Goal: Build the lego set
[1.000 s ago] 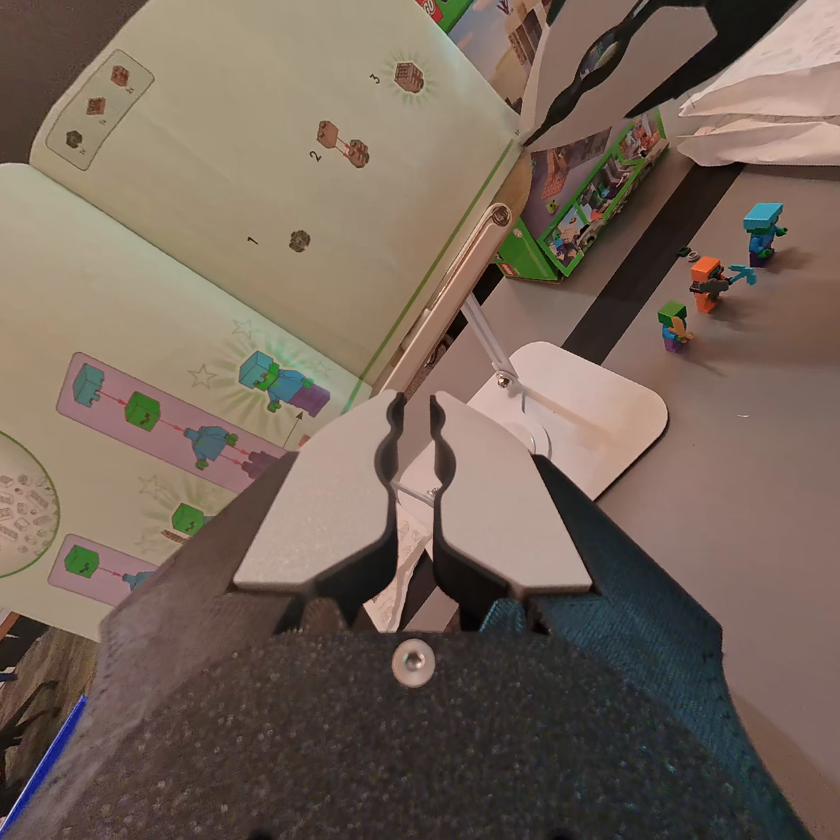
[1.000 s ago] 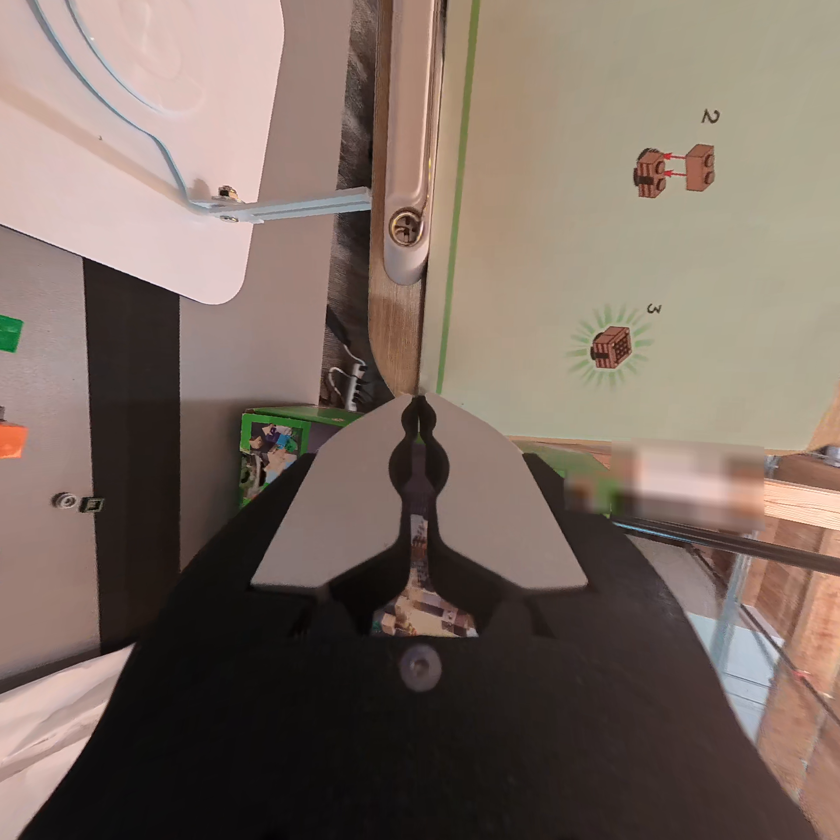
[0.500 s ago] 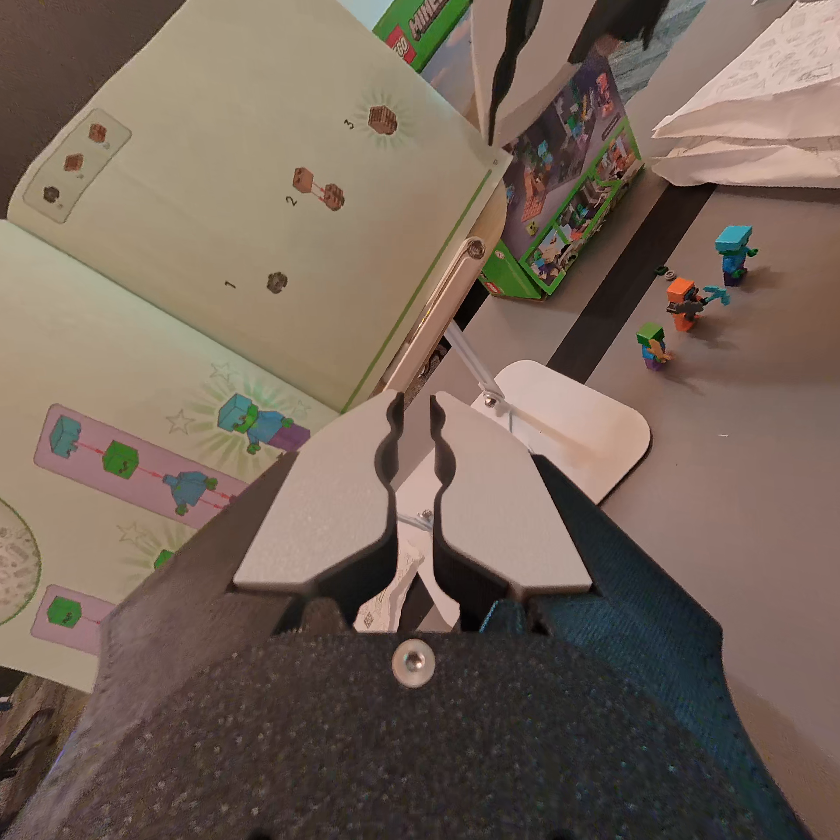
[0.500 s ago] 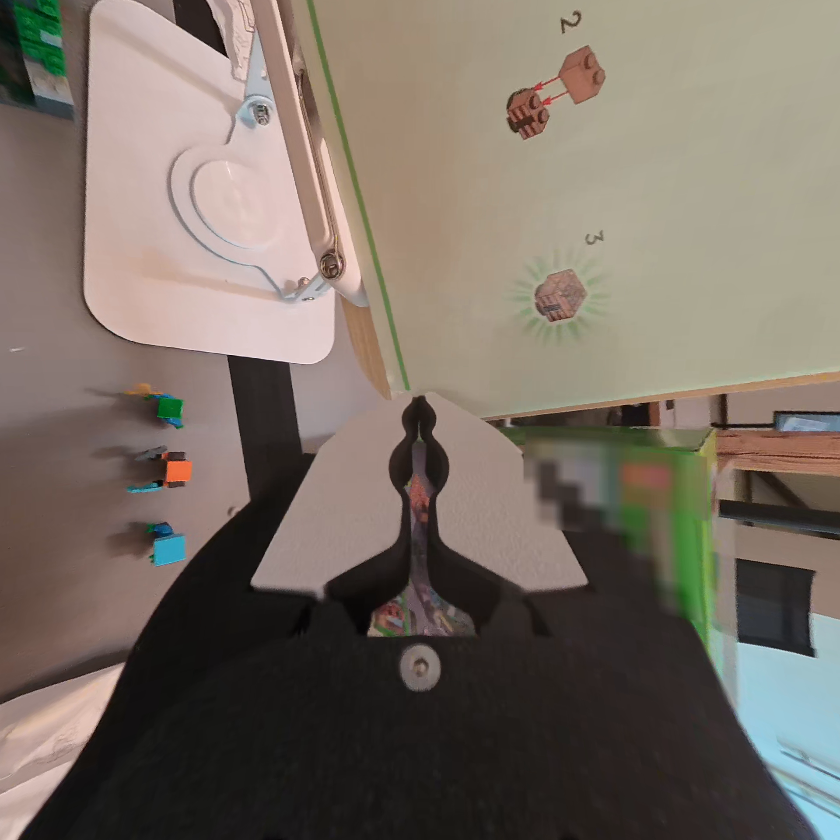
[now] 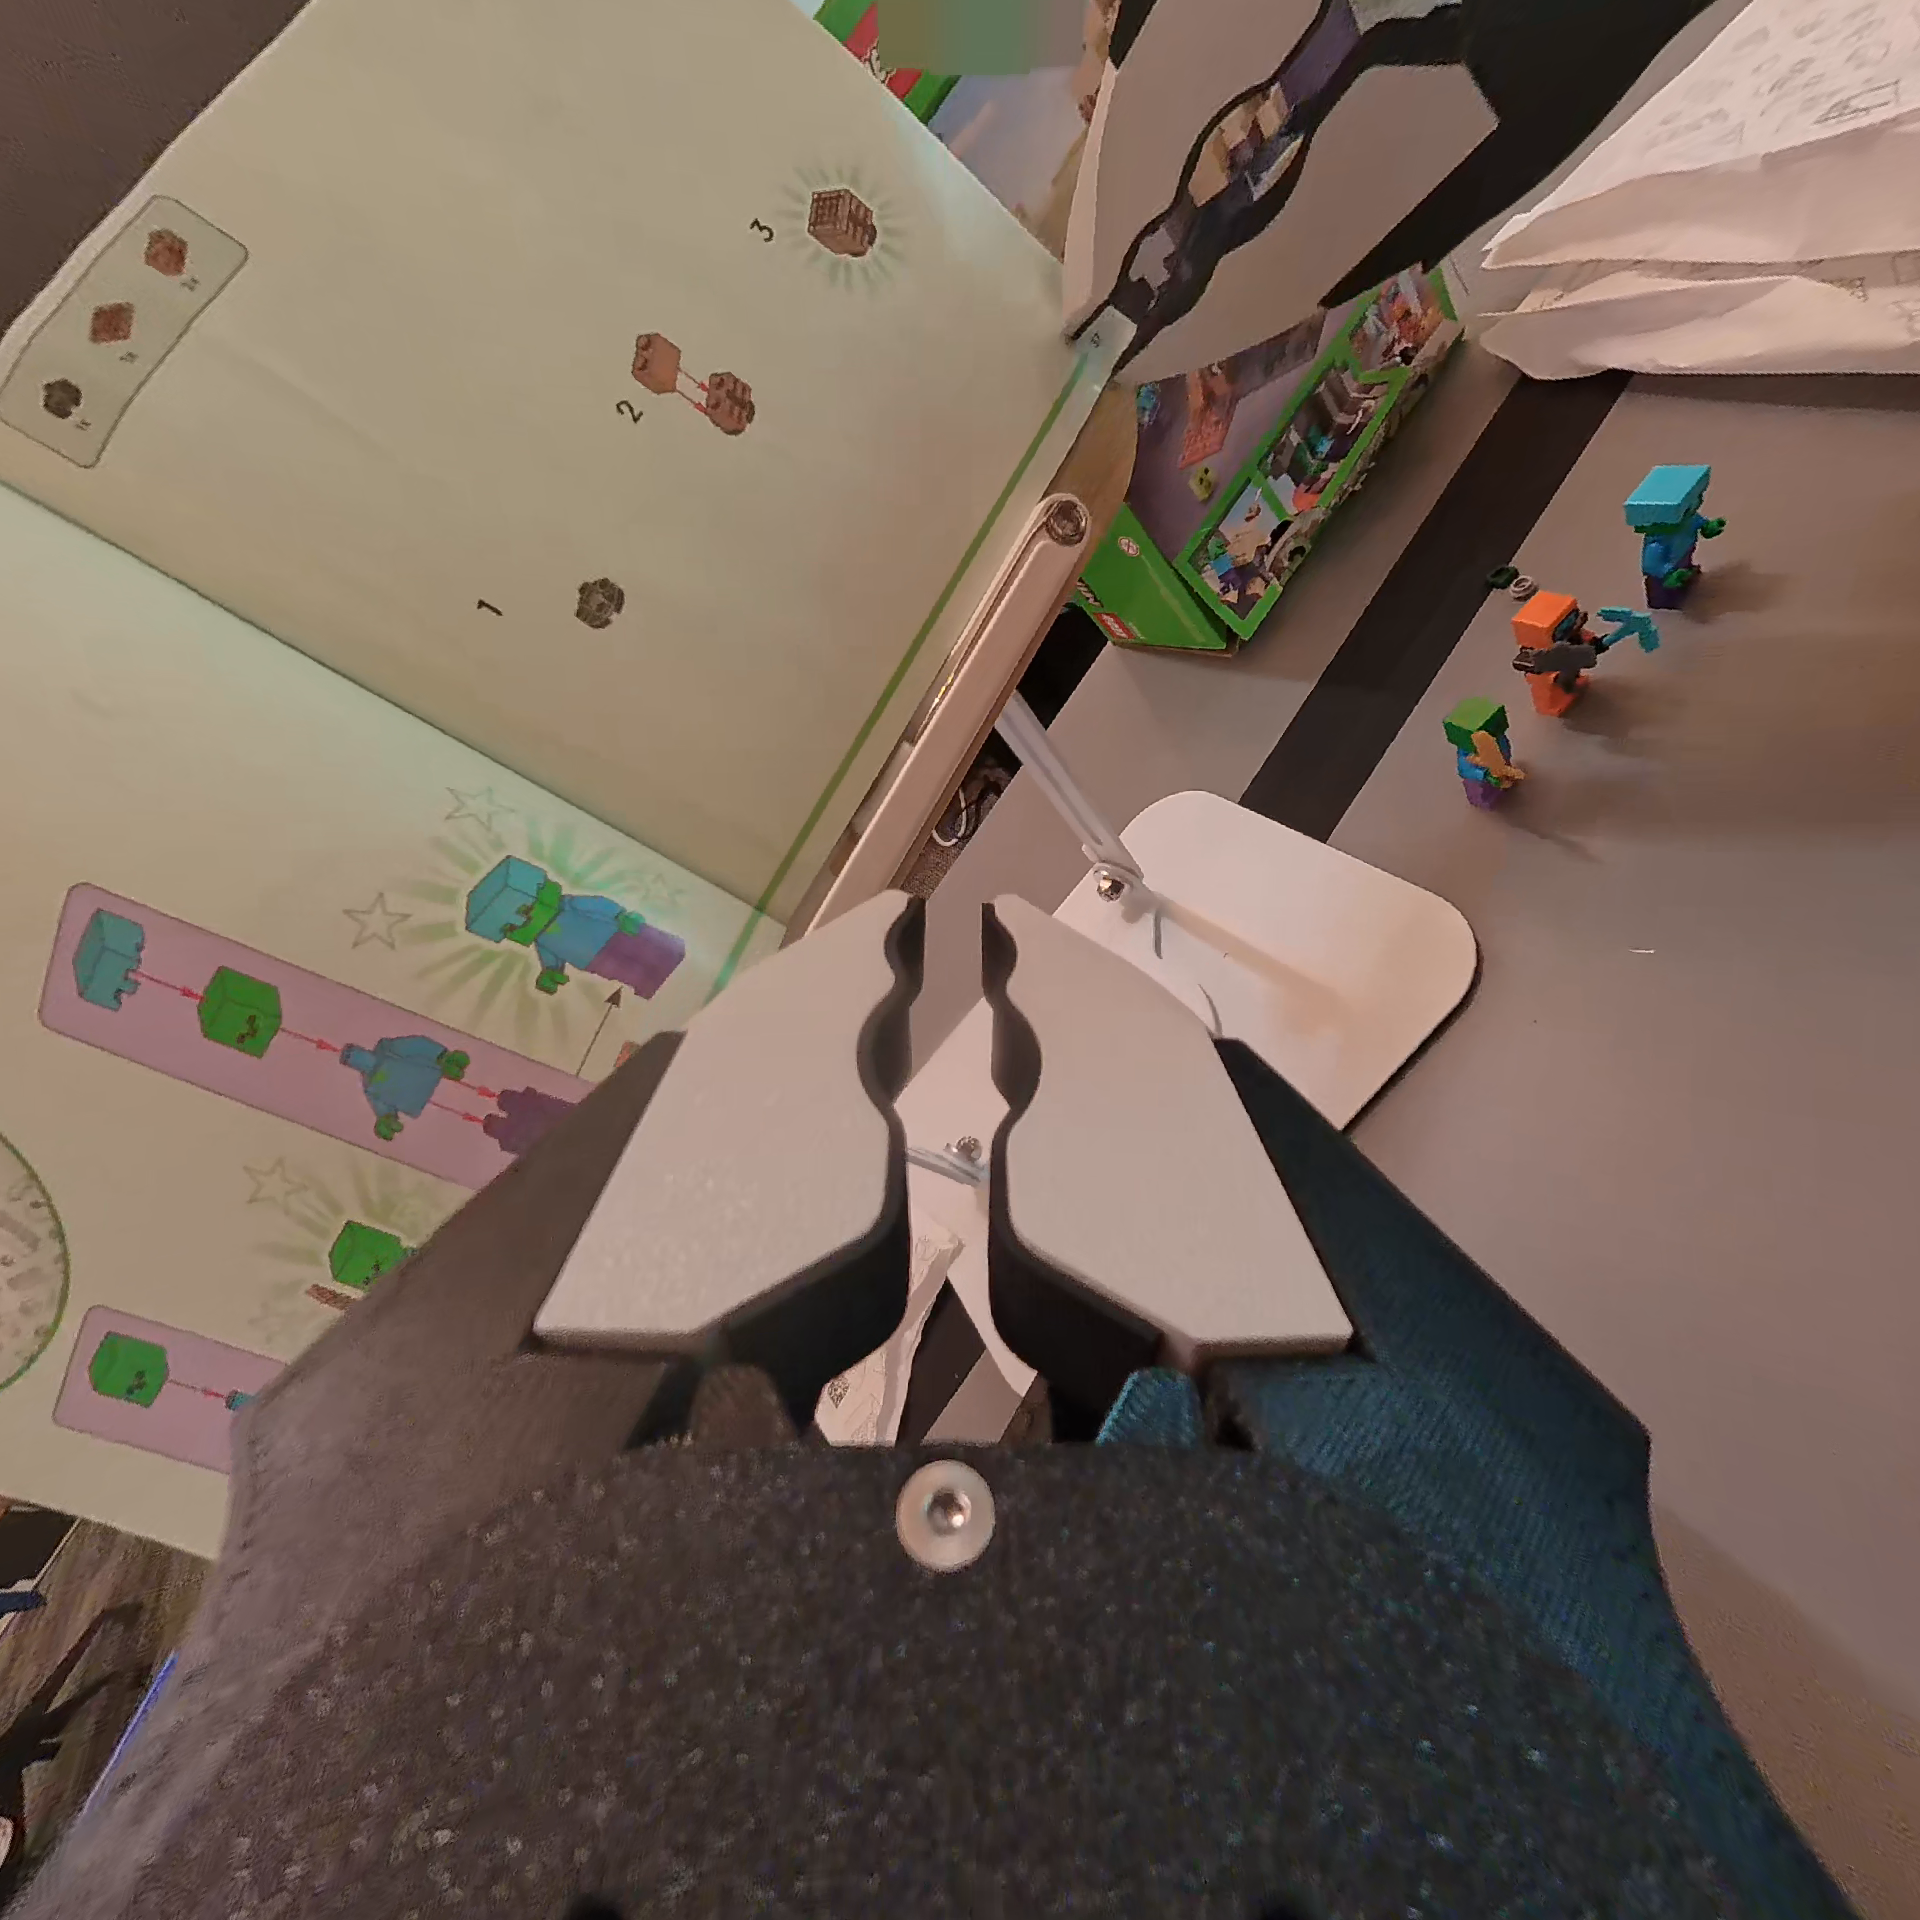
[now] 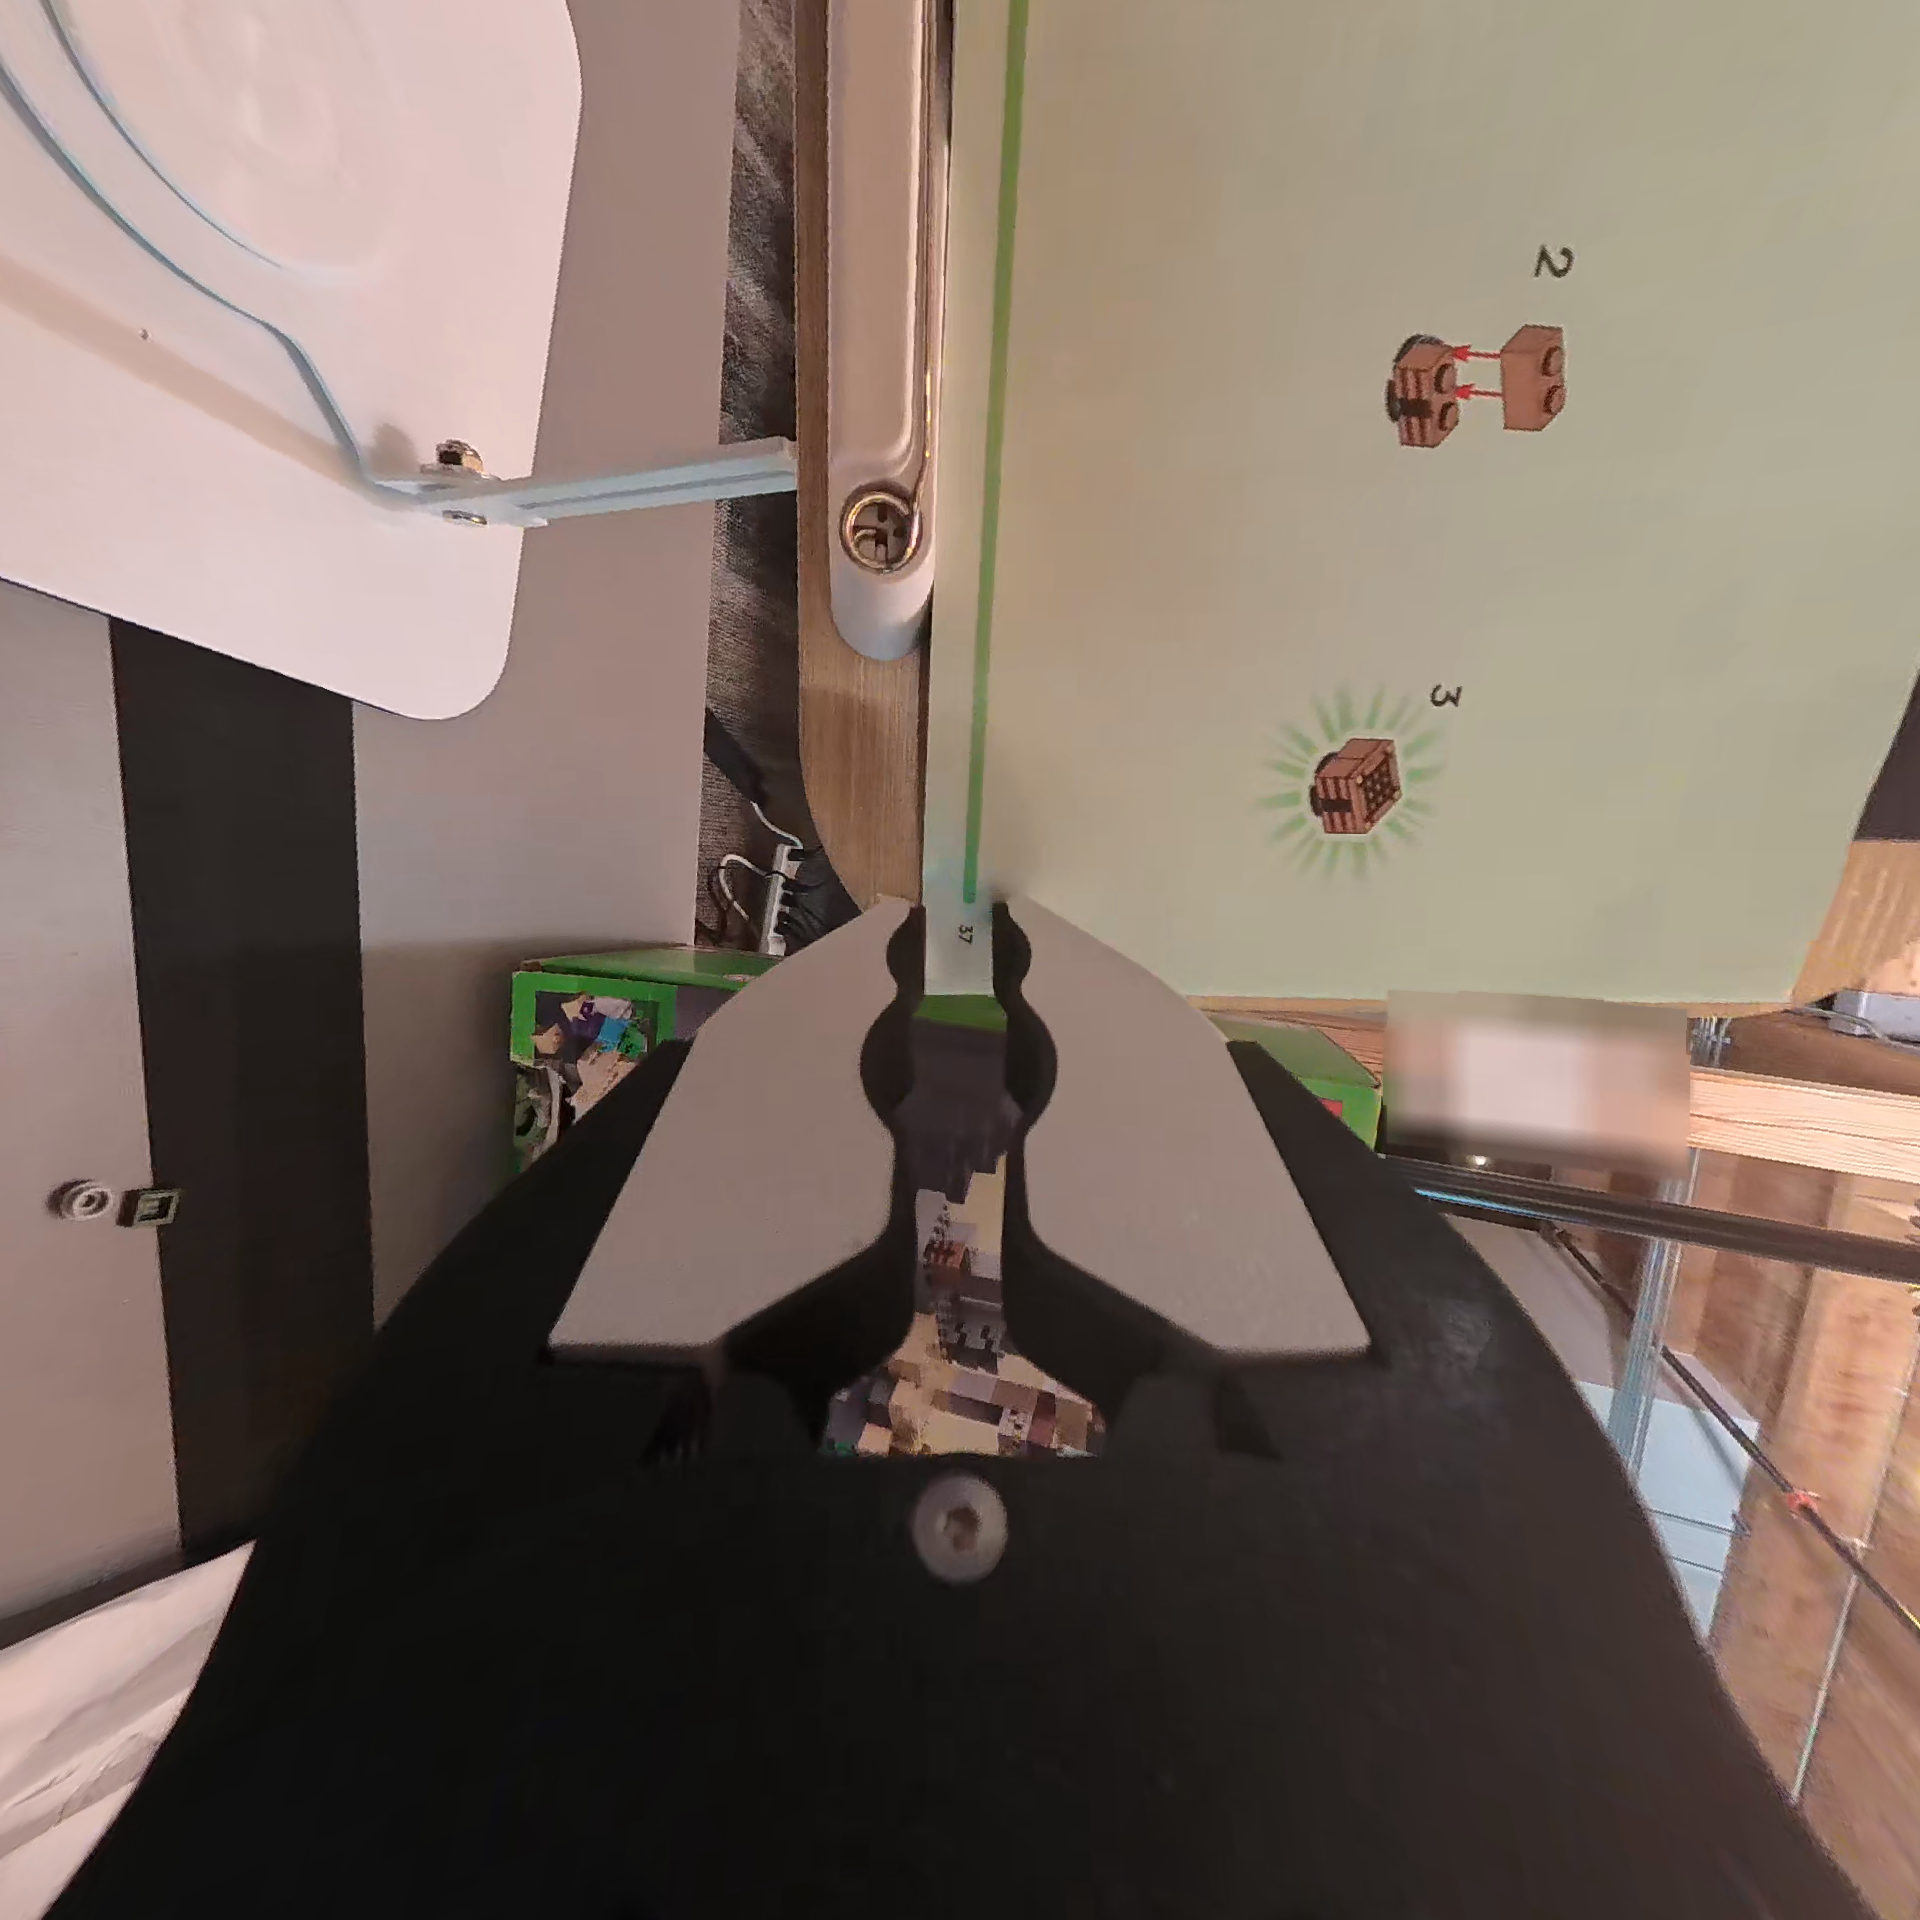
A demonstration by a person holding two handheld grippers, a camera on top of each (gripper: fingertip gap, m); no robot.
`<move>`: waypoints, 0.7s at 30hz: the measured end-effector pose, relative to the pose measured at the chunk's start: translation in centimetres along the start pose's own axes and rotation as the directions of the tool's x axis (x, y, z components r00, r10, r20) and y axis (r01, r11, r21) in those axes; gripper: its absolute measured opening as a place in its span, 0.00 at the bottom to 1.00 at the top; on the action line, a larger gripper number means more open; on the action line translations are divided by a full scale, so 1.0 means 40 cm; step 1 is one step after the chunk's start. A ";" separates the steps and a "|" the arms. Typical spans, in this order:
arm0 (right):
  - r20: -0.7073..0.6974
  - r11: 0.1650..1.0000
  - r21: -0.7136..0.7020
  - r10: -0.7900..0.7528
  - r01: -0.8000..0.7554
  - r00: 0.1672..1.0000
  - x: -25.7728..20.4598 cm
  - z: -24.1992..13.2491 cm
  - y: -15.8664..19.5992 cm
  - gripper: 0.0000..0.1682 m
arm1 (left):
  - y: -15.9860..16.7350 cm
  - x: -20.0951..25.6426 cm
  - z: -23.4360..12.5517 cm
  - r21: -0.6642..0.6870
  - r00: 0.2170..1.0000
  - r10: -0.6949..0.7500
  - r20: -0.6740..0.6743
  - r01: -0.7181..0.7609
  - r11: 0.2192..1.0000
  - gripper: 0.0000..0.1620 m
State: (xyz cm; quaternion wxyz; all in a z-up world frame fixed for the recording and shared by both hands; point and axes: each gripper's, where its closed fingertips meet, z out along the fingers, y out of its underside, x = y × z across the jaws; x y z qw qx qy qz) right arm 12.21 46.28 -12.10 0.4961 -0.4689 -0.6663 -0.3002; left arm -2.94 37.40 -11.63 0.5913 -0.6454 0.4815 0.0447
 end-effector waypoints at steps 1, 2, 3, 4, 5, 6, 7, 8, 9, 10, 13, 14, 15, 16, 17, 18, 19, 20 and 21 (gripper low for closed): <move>0.002 1.000 0.002 -0.001 0.001 1.000 0.001 0.000 0.000 0.06 | 0.003 -0.002 -0.001 -0.002 1.000 -0.003 0.000 0.003 1.000 0.06; 0.010 1.000 0.003 -0.004 0.004 1.000 -0.002 -0.001 -0.001 0.03 | 0.006 -0.003 -0.001 -0.003 1.000 -0.005 0.000 0.005 1.000 0.06; 0.016 1.000 0.003 -0.009 0.009 1.000 -0.004 -0.002 -0.001 0.00 | 0.007 -0.004 0.000 -0.003 1.000 -0.008 -0.001 0.008 1.000 0.06; 0.020 1.000 0.003 -0.013 0.013 1.000 -0.005 -0.003 0.000 0.00 | 0.008 -0.003 0.000 -0.003 1.000 -0.011 -0.002 0.011 1.000 0.06; 0.028 1.000 0.001 -0.010 0.010 1.000 -0.006 -0.003 0.000 0.00 | 0.007 -0.002 0.001 -0.001 1.000 -0.012 -0.004 0.012 1.000 0.06; 0.038 1.000 0.001 0.000 0.000 0.999 -0.005 -0.004 0.001 0.00 | 0.006 0.000 0.002 0.001 1.000 -0.013 -0.006 0.013 1.000 0.06; 0.045 1.000 0.002 0.010 -0.010 0.999 -0.003 -0.005 0.001 0.00 | 0.004 0.002 0.004 0.002 1.000 -0.012 -0.008 0.012 1.000 0.06; 0.055 1.000 0.002 0.018 -0.019 0.998 -0.002 -0.007 0.001 0.00 | 0.002 0.005 0.005 0.003 1.000 -0.010 -0.009 0.010 1.000 0.06; 0.064 1.000 0.002 0.026 -0.026 0.998 0.000 -0.009 0.001 0.00 | 0.001 0.008 0.006 0.005 1.000 -0.008 -0.011 0.008 1.000 0.06; 0.072 0.999 0.003 0.033 -0.034 0.997 0.001 -0.011 0.000 0.00 | -0.001 0.010 0.006 0.007 1.000 -0.007 -0.013 0.007 1.000 0.06; 0.081 0.995 0.026 0.097 -0.099 0.992 0.016 -0.022 -0.009 0.00 | -0.005 0.013 0.007 0.012 1.000 -0.005 -0.014 0.005 1.000 0.06; 0.077 0.992 0.035 0.120 -0.123 0.990 0.026 -0.026 -0.012 0.00 | -0.006 0.013 0.007 0.013 1.000 -0.006 -0.015 0.006 1.000 0.06; 0.069 0.989 0.042 0.140 -0.143 0.988 0.036 -0.030 -0.014 0.00 | -0.007 0.014 0.007 0.014 1.000 -0.007 -0.015 0.007 1.000 0.06; 0.062 0.986 0.047 0.156 -0.159 0.986 0.044 -0.032 -0.015 0.00 | -0.008 0.014 0.008 0.015 1.000 -0.008 -0.016 0.008 1.000 0.06; 0.057 0.985 0.051 0.165 -0.168 0.985 0.050 -0.033 -0.016 0.00 | -0.010 0.015 0.009 0.016 1.000 -0.009 -0.017 0.009 1.000 0.06; 0.054 0.984 0.052 0.166 -0.169 0.985 0.052 -0.033 -0.017 0.00 | -0.012 0.016 0.010 0.018 1.000 -0.009 -0.018 0.009 1.000 0.06; 0.049 0.986 0.050 0.156 -0.158 0.987 0.051 -0.031 -0.017 0.00 | -0.014 0.018 0.010 0.019 1.000 -0.009 -0.019 0.009 1.000 0.06; 0.045 0.990 0.042 0.135 -0.137 0.990 0.046 -0.029 -0.015 0.00 | -0.015 0.019 0.010 0.020 1.000 -0.007 -0.020 0.007 1.000 0.06; 0.042 0.993 0.036 0.107 -0.109 0.993 0.038 -0.027 -0.014 0.00 | -0.015 0.022 0.011 0.020 1.000 -0.006 -0.021 0.006 1.000 0.06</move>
